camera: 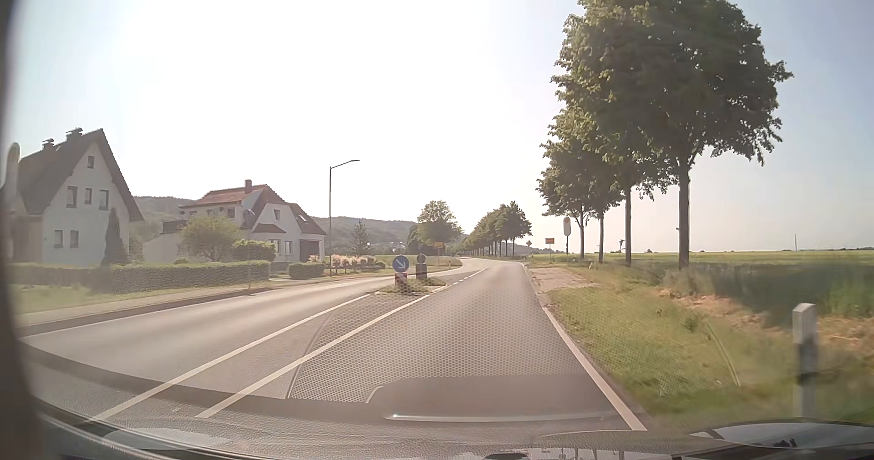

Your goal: Follow the waypoints while adhering to traffic rules and regulations

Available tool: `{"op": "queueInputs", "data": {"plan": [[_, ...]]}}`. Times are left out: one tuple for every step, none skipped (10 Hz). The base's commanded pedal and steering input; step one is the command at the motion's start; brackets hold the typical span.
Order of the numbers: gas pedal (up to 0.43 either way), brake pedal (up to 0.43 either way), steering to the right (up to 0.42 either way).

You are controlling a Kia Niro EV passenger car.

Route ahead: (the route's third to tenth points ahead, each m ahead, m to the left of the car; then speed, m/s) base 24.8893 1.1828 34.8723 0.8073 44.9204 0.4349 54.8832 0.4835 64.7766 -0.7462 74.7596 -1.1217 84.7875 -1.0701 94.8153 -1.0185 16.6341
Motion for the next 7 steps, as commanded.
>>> {"op": "queueInputs", "data": {"plan": [[0.331, 0.0, 0.024], [0.331, 0.0, 0.021], [0.331, 0.0, 0.019], [0.331, 0.0, 0.019], [0.339, 0.0, 0.018], [0.339, 0.0, 0.017], [0.339, 0.0, 0.016]]}}
